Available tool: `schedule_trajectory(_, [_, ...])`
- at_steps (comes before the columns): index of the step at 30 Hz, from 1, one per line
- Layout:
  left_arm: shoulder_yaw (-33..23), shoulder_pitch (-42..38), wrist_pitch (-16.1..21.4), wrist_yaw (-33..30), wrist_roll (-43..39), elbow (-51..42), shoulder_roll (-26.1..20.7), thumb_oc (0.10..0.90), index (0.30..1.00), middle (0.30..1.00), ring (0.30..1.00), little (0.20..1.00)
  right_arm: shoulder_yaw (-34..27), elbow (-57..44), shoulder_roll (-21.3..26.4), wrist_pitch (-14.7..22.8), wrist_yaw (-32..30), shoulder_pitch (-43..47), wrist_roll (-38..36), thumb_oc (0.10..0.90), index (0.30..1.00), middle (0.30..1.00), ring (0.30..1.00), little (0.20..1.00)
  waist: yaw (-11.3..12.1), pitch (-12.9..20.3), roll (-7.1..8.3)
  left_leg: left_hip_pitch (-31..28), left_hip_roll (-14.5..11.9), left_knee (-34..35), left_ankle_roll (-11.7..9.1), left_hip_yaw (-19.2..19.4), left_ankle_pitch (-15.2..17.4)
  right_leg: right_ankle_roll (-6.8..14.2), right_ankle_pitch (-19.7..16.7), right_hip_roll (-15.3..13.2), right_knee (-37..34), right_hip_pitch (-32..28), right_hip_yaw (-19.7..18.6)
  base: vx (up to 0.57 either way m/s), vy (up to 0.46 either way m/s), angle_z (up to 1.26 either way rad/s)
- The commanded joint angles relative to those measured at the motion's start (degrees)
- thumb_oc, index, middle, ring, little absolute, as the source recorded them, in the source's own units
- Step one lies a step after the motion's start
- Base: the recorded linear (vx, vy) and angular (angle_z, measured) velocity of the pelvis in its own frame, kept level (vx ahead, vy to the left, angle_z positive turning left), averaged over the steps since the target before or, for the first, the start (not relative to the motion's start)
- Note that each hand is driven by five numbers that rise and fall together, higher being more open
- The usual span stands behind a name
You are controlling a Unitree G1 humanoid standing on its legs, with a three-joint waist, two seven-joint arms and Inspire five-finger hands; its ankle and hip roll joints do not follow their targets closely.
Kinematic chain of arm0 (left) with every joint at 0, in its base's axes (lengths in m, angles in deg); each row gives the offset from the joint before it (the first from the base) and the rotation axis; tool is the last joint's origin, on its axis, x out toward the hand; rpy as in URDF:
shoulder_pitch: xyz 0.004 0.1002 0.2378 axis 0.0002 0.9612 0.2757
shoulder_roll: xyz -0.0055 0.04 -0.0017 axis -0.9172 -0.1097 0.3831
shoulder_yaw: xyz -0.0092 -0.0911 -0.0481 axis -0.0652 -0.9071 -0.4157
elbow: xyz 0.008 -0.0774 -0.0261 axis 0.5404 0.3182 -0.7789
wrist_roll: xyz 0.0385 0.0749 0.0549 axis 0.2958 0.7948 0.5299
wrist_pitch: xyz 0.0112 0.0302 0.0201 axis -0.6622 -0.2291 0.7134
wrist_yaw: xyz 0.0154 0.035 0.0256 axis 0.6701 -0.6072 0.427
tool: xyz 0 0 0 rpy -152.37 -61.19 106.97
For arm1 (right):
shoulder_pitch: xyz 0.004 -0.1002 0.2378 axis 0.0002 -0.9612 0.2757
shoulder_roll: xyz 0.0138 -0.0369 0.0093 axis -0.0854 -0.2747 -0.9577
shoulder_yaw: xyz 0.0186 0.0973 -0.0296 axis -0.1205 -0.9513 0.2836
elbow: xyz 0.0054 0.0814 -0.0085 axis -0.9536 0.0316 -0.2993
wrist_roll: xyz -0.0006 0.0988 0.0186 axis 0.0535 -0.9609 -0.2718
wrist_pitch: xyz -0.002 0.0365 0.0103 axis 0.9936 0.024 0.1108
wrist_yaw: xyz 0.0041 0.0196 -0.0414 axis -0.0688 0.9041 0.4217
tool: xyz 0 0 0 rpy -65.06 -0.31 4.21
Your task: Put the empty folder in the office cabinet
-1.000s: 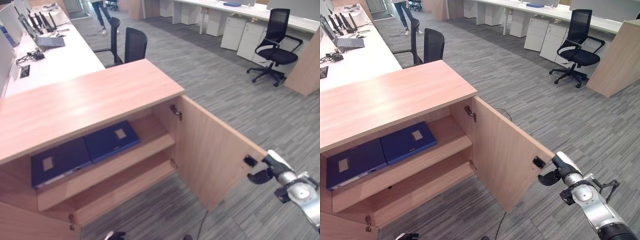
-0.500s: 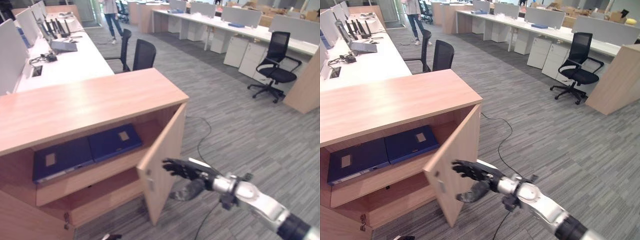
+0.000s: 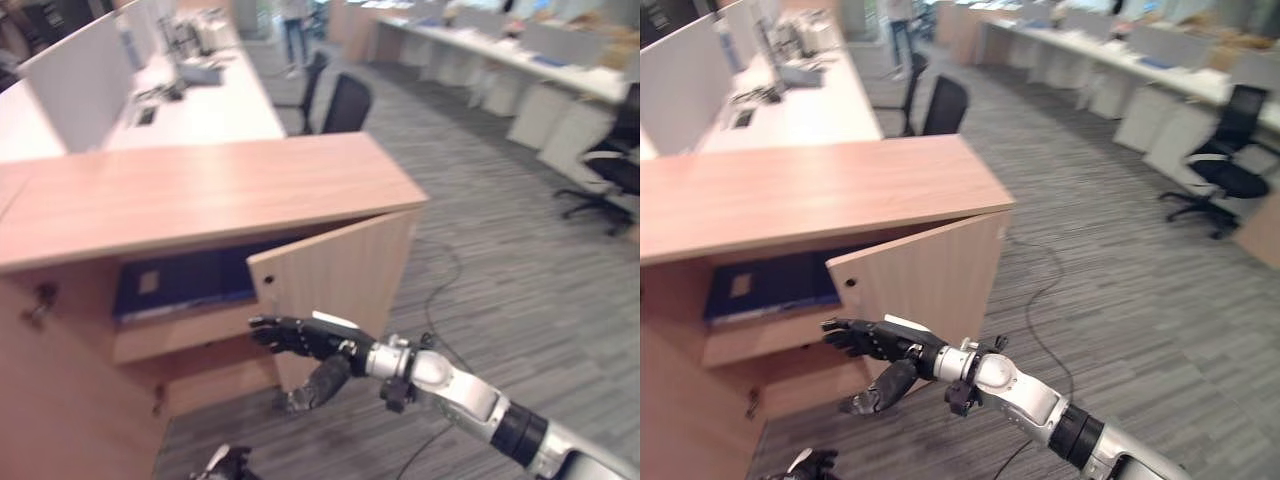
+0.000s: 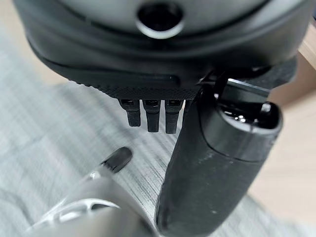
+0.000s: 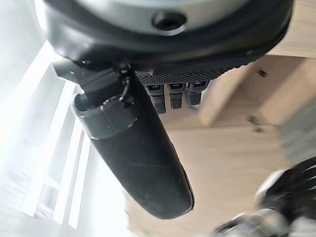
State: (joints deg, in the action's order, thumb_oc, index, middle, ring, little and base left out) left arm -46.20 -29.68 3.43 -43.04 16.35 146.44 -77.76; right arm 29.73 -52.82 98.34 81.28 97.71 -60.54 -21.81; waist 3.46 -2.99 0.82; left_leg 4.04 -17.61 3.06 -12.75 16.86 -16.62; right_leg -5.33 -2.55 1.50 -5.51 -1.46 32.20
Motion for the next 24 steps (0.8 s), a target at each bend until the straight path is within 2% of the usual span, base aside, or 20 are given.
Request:
schedule_trajectory(1, [1.08,-0.80,0.69,-1.44,-3.97,1.22,-2.40,0.800,0.900,0.900,0.900,0.900,-5.48,-4.37,-3.26,4.89,-1.08,3.64,2.79,0.800,0.900,0.900,0.900,0.900,0.10,-3.06,2.82,-3.81,-1.71,-11.97,1.98,1.47,10.00,5.61,10.37,-3.96,1.12,-2.67,-2.24,-0.12,-0.034,0.72])
schedule_trajectory(2, [0.68,-0.63,0.57,-1.22,-4.27,1.27,-2.22,0.800,0.900,0.900,0.900,0.900,-6.18,-4.40,-2.57,4.28,-1.24,2.42,3.98,0.800,0.900,0.900,0.900,0.900,0.10,-3.06,2.85,-4.20,-0.98,-13.46,2.55,1.87,12.98,5.61,10.48,-4.50,1.44,-2.27,-1.04,-0.11,0.032,0.88])
schedule_trajectory(3, [-0.28,0.10,0.42,-0.55,-3.49,1.78,-1.93,0.800,0.900,0.900,0.900,0.900,-8.67,-4.00,-0.80,3.52,-1.11,-1.25,5.81,0.800,0.900,0.900,0.900,0.900,0.14,-3.03,2.77,-5.70,1.08,-15.87,3.45,3.07,17.64,5.66,10.53,-5.47,2.06,-1.58,1.91,-0.15,0.053,1.13])
schedule_trajectory(4, [-0.52,0.72,0.29,-0.20,-2.55,2.00,-1.80,0.800,0.900,0.900,0.900,0.900,-10.40,-4.09,0.15,3.02,-1.06,-3.84,6.11,0.800,0.900,0.900,0.900,0.900,0.07,-2.91,2.53,-6.66,2.19,-15.94,3.72,3.67,19.50,5.82,10.41,-6.10,2.48,-1.34,3.91,-0.15,0.105,1.39])
schedule_trajectory(8, [-1.25,2.77,0.10,1.00,-0.22,2.48,-1.75,0.800,0.900,0.900,0.900,0.900,-15.51,-3.94,3.28,1.71,-0.67,-10.88,9.05,0.800,0.900,0.900,0.900,0.900,-0.32,-2.15,1.07,-8.97,5.07,-12.97,4.12,3.92,22.37,6.32,9.79,-7.82,3.29,-1.32,8.32,-0.04,0.117,1.19])
schedule_trajectory(9, [-1.33,3.60,0.02,1.43,0.61,2.67,-1.42,0.800,0.900,0.900,0.900,0.900,-17.17,-3.92,4.02,1.39,-0.70,-13.17,10.85,0.800,0.900,0.900,0.900,0.900,-0.38,-1.75,0.43,-9.39,5.76,-10.62,4.70,4.12,22.82,6.92,9.04,-8.82,3.91,-1.21,10.08,0.00,0.136,1.53])
schedule_trajectory(10, [-1.26,3.66,0.02,1.42,0.61,2.65,-1.41,0.800,0.900,0.900,0.900,0.900,-17.24,-4.01,4.07,1.36,-0.69,-13.31,10.87,0.800,0.900,0.900,0.900,0.900,-0.42,-1.68,0.42,-9.41,5.84,-10.48,4.74,4.04,22.74,6.98,9.03,-8.89,3.93,-1.22,10.18,-0.01,0.253,0.84])
schedule_trajectory(11, [-1.59,4.24,0.15,2.23,1.51,2.48,-1.19,0.800,0.900,0.900,0.900,0.900,-19.00,-2.50,4.72,0.65,-0.62,-16.01,14.07,0.800,0.900,0.900,0.900,0.900,-0.06,-1.33,-0.55,-9.65,6.48,-6.69,4.86,3.96,21.96,7.68,7.91,-9.95,4.19,-1.34,11.27,-0.03,0.281,0.98])
schedule_trajectory(13, [-1.91,5.26,0.32,2.27,2.16,2.10,-1.53,0.800,0.900,0.900,0.900,0.900,-20.88,-0.29,4.90,0.34,-0.59,-19.29,17.79,0.800,0.900,0.900,0.900,0.900,0.73,-0.87,-1.46,-10.35,8.28,-1.28,5.52,2.47,20.63,8.60,6.85,-11.78,5.39,-1.42,12.86,-0.06,0.369,0.89])
schedule_trajectory(15, [-2.06,5.58,0.32,1.85,1.90,1.88,-1.64,0.800,0.900,0.900,0.900,0.900,-21.94,5.13,3.33,-0.75,-1.06,-21.99,22.53,0.800,0.900,0.900,0.900,0.900,1.97,-1.37,-2.39,-9.83,10.40,1.67,7.48,-0.21,19.78,10.24,4.88,-15.69,9.04,-0.53,14.52,-0.10,0.310,0.78])
schedule_trajectory(16, [-1.97,5.60,0.31,1.83,1.88,1.86,-1.69,0.800,0.900,0.900,0.900,0.900,-21.97,5.43,3.12,-0.56,-1.07,-21.96,22.71,0.800,0.900,0.900,0.900,0.900,1.87,-1.31,-2.31,-9.74,10.58,1.68,7.65,-0.41,19.80,10.42,4.81,-15.96,9.25,-0.49,14.68,-0.08,0.204,0.54])
schedule_trajectory(18, [-1.60,5.81,0.56,1.48,1.41,1.56,-1.61,0.800,0.900,0.900,0.900,0.900,-22.55,12.33,0.98,-1.16,-2.54,-22.40,25.74,0.800,0.900,0.900,0.900,0.900,2.79,-1.75,-2.52,-8.89,12.47,1.94,9.14,-2.61,20.25,11.82,2.96,-18.92,11.03,-0.38,16.07,-0.11,0.276,0.78])
schedule_trajectory(19, [-0.76,6.19,0.75,1.02,1.59,1.88,-1.41,0.800,0.900,0.900,0.900,0.900,-23.55,19.08,-2.00,-1.36,-4.45,-22.22,28.14,0.800,0.900,0.900,0.900,0.900,3.46,-2.12,-2.36,-7.79,14.52,1.94,10.48,-4.64,20.62,13.35,1.11,-21.57,11.91,-0.70,17.53,-0.11,0.251,0.83])
schedule_trajectory(20, [-0.76,6.18,0.76,1.02,1.58,1.89,-1.46,0.800,0.900,0.900,0.900,0.900,-23.54,19.19,-2.09,-1.29,-4.47,-22.17,28.16,0.800,0.900,0.900,0.900,0.900,3.38,-2.13,-2.30,-7.77,14.59,1.94,10.53,-4.72,20.61,13.41,1.10,-21.66,11.96,-0.73,17.61,-0.12,0.276,0.72])
schedule_trajectory(21, [-1.34,6.72,0.84,0.58,0.55,2.41,-0.95,0.800,0.900,0.900,0.900,0.900,-24.92,25.33,-5.18,-1.99,-6.46,-22.87,29.47,0.800,0.900,0.900,0.900,0.900,4.52,-2.28,-2.41,-7.05,16.00,1.94,11.34,-6.43,20.68,14.28,0.05,-23.42,12.62,-1.41,19.11,-0.07,0.169,0.74])
schedule_trajectory(23, [-3.64,7.51,0.91,0.09,-2.18,3.35,-0.89,0.800,0.900,0.900,0.900,0.900,-27.35,32.90,-9.18,-2.40,-8.49,-23.91,27.97,0.800,0.900,0.900,0.900,0.900,6.00,-2.12,-2.20,-6.52,17.52,1.94,11.92,-8.54,20.60,15.33,-0.77,-24.89,12.94,-2.55,21.05,-0.06,0.163,0.70])
schedule_trajectory(24, [-3.55,7.46,0.94,0.08,-2.23,3.37,-0.99,0.800,0.900,0.900,0.900,0.900,-27.39,33.25,-9.38,-2.17,-8.55,-23.76,27.97,0.800,0.900,0.900,0.900,0.900,5.84,-2.13,-2.06,-6.43,17.65,1.94,12.01,-8.76,20.50,15.34,-0.85,-24.98,12.86,-2.69,21.38,-0.02,0.076,0.59])
